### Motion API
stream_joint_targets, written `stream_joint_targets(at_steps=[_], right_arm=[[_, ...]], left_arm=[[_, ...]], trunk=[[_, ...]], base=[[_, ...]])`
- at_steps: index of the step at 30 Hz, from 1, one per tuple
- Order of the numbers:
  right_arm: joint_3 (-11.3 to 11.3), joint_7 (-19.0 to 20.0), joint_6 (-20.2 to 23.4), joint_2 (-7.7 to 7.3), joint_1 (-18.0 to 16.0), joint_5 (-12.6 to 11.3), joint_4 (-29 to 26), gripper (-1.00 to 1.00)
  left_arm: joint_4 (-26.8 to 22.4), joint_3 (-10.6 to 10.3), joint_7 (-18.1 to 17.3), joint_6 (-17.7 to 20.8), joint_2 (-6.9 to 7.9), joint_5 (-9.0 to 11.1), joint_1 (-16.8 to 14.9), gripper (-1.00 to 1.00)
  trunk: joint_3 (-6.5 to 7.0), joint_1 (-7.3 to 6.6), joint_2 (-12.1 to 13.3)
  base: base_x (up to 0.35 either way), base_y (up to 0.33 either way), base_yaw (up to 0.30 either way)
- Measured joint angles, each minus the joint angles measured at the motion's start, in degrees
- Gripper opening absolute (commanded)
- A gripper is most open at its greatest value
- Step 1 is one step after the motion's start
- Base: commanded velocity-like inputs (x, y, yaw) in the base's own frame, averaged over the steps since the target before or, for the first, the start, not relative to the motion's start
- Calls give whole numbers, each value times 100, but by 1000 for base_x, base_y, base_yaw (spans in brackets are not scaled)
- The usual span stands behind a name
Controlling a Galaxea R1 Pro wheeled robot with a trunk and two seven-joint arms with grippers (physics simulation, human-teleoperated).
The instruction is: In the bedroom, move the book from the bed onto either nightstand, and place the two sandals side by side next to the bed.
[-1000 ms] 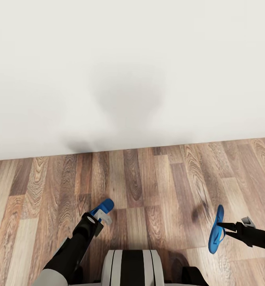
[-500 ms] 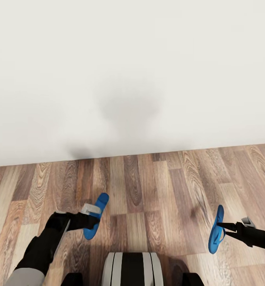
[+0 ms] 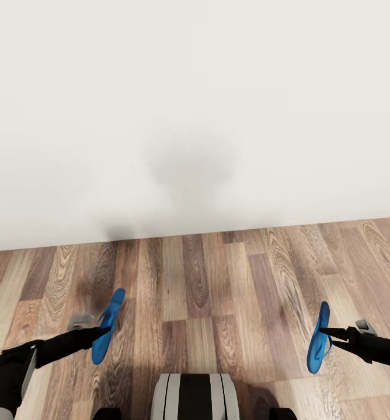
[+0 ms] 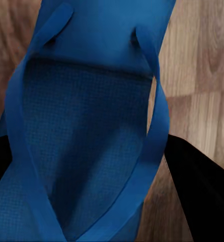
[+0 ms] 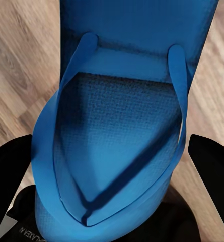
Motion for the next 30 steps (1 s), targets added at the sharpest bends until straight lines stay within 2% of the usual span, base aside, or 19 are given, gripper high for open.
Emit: stream_joint_targets(at_steps=[1,2,5,12,20,30], right_arm=[[1,-4,-2,1,0,5,0,-100],[1,-5,-3,0,0,8,0,-100],[2,-10,-6,3,0,14,-1,-100],[-2,9,-6,-1,-1,-3,-8,-100],[-11,15,-27,-2,-1,-6,-18,-100],[-14,12,-38,-2,0,2,-34,-100]], left_arm=[[178,164,-145,-270,23,-2,1,-100],[252,228,-210,-376,32,5,1,-100],[399,317,-303,-543,35,8,1,-100],[960,359,-328,-610,71,9,9,-100],[1038,360,-329,-620,75,13,10,-100],[1040,361,-329,-632,75,15,10,-100]], trunk=[[0,0,0],[0,0,0],[0,0,0],[66,-8,4],[243,-29,15],[244,-28,15]], base=[[0,0,0],[0,0,0],[0,0,0],[0,0,0],[0,0,0],[0,0,0]])
